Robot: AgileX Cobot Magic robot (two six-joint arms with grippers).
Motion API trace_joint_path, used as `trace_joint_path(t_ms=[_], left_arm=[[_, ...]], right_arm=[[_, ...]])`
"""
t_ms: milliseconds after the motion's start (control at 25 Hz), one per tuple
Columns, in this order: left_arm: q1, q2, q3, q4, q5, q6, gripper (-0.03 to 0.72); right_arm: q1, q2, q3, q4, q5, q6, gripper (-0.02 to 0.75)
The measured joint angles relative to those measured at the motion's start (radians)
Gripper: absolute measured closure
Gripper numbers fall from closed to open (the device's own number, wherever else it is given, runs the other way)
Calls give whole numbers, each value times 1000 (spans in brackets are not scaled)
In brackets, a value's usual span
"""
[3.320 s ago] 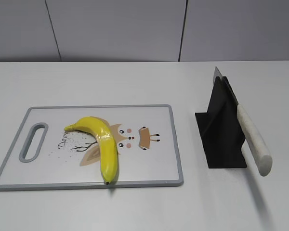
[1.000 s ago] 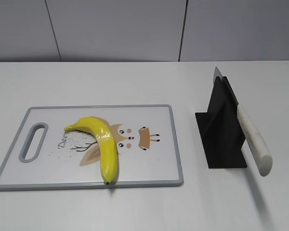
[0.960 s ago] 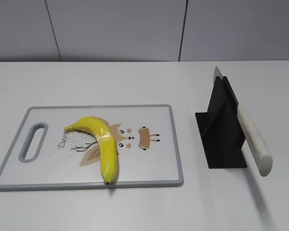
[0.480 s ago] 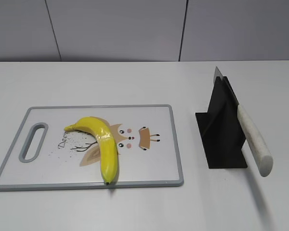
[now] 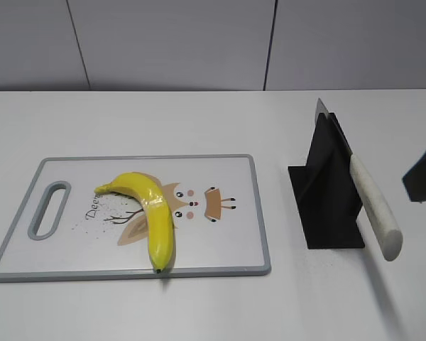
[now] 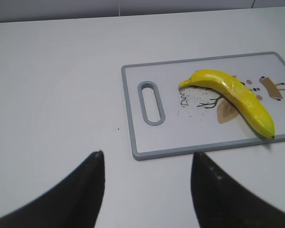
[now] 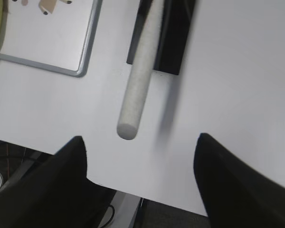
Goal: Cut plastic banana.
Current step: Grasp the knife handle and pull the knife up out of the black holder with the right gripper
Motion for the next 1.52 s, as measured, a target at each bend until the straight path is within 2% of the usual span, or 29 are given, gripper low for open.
trace_joint_path(t_ms=[120, 360, 520, 880, 1120, 1200, 1280, 1320, 1520], left_arm=[[0, 0, 0, 0, 0, 0, 126], [0, 0, 0, 0, 0, 0, 126], [0, 0, 0, 0, 0, 0, 126], [0, 0, 0, 0, 0, 0, 126], [0, 0, 0, 0, 0, 0, 126], [0, 0, 0, 0, 0, 0, 126], [0, 0, 0, 0, 0, 0, 126], [0, 0, 0, 0, 0, 0, 126], [0, 0, 0, 0, 0, 0, 126]], right_arm=[[28, 99, -40, -15, 4, 30, 180], [28, 280, -56, -78, -23, 164, 180], [28, 373, -56, -59, -96, 184, 180], [28, 492, -57, -111, -122, 212, 190], [28, 552, -57, -114, -122, 216, 275], [28, 552, -57, -114, -122, 232, 366], [28, 552, -57, -114, -120, 243, 513], [27, 552, -57, -116, -114, 254, 549], [25, 552, -57, -114, -114, 258, 549]])
